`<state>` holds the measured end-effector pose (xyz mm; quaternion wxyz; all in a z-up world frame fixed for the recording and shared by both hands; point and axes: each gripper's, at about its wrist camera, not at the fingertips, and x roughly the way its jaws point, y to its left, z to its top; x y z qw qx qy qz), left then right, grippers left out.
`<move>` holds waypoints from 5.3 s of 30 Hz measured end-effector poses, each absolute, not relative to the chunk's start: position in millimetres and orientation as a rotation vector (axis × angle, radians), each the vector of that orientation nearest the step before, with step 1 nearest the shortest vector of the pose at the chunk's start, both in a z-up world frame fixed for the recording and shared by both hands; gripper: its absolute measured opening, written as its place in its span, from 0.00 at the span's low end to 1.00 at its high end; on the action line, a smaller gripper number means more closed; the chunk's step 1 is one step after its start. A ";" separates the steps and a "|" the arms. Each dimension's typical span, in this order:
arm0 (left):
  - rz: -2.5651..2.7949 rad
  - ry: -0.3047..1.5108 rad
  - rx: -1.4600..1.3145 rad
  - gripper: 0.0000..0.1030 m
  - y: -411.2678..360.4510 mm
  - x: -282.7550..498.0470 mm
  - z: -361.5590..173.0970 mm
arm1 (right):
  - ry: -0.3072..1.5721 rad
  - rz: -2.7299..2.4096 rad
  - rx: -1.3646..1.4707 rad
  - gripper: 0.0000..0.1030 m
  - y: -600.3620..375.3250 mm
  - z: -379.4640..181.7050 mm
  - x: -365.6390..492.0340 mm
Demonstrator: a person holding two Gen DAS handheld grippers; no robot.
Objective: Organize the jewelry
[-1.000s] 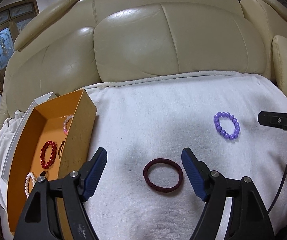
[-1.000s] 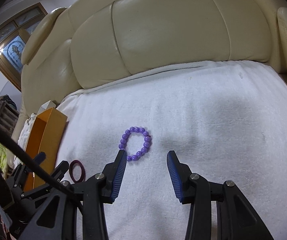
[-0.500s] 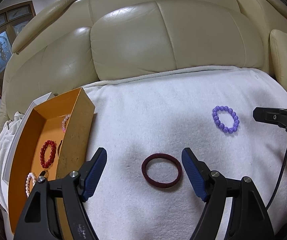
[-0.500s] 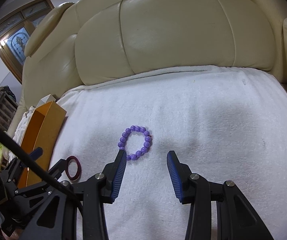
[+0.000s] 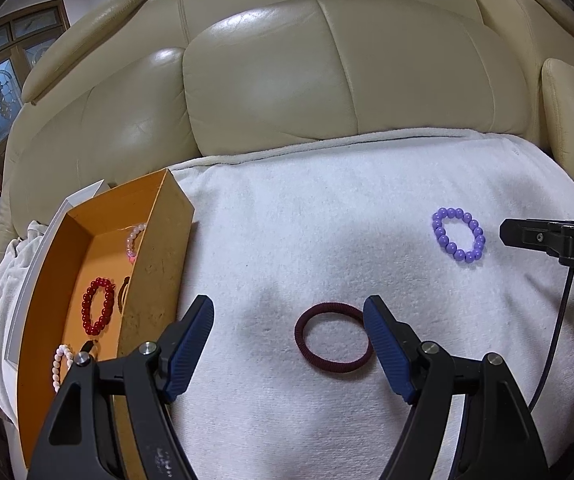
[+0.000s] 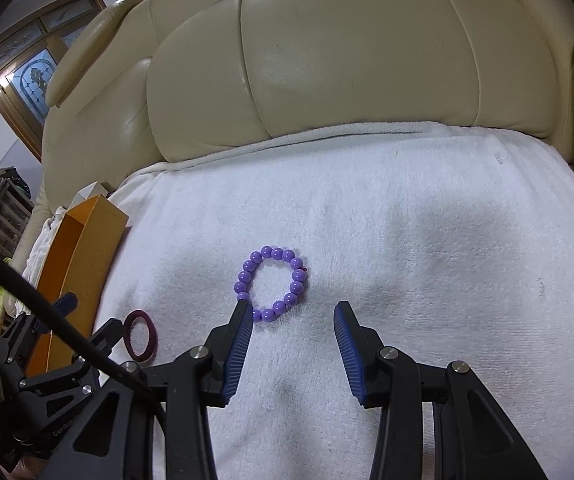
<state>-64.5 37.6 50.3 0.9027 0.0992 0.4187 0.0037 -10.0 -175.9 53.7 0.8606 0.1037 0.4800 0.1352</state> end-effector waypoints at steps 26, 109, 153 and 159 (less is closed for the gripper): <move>0.030 0.862 0.219 0.75 47.1 -66.2 52.4 | 0.990 0.283 0.234 0.45 -178.3 61.7 -13.5; -0.057 0.958 0.242 0.75 48.8 -68.8 40.6 | 1.011 0.257 0.228 0.45 -178.0 49.4 -7.4; -0.284 1.039 -0.015 0.11 59.2 -49.9 18.4 | 0.951 0.221 0.050 0.11 -139.8 33.0 7.8; -0.289 1.030 0.007 0.07 55.0 -50.1 19.7 | 0.947 0.228 0.069 0.11 -150.3 39.2 3.7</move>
